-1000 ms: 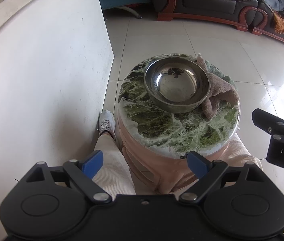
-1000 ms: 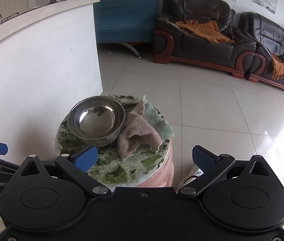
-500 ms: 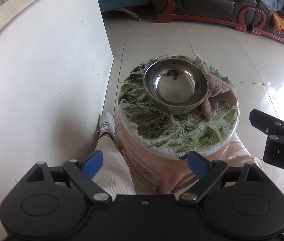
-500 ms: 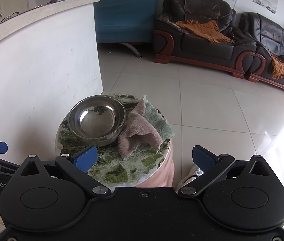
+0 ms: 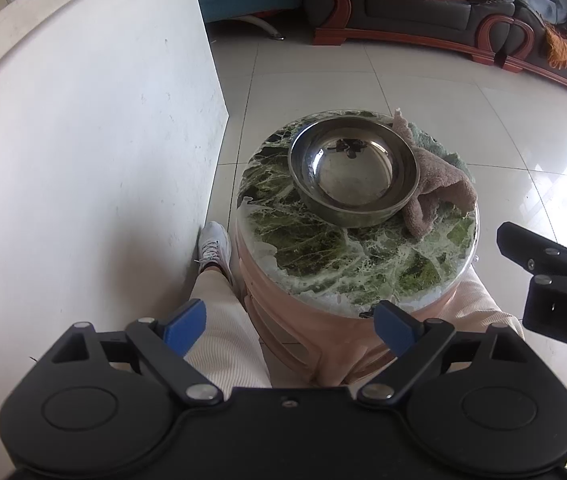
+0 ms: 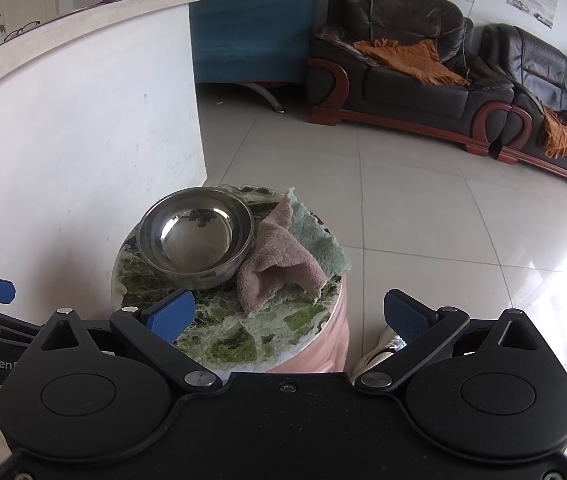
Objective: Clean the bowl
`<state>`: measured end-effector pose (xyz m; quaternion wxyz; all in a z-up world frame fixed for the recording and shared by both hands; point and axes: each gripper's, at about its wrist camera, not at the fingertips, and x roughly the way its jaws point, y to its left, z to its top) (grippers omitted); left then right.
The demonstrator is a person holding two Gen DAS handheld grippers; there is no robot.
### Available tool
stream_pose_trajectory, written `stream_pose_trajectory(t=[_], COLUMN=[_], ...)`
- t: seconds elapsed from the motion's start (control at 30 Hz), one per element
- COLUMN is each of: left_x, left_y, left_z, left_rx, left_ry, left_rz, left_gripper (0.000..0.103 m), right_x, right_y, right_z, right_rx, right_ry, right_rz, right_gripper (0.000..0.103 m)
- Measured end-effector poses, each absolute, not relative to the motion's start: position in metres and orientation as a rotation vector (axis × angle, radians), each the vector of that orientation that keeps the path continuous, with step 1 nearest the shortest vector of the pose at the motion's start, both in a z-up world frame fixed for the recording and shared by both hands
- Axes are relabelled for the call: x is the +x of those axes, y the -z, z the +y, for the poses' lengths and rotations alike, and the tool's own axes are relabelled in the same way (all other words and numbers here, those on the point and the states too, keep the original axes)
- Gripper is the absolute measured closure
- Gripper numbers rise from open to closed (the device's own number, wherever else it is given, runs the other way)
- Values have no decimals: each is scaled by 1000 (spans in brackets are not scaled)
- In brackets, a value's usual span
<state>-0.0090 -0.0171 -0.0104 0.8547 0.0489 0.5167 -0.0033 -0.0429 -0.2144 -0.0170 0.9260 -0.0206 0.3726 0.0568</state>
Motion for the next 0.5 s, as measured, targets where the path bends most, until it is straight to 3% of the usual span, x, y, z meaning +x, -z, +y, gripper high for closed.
stream_pose_trajectory(t=[0.5], left_x=[-8], left_y=[12], left_z=[-18], left_rx=[107], left_ry=[10], left_rz=[1093], left_gripper=[12], right_x=[-40], right_y=[19], right_z=[-212], right_rx=[-54], right_ry=[-122], right_rz=[770], right_gripper=[0])
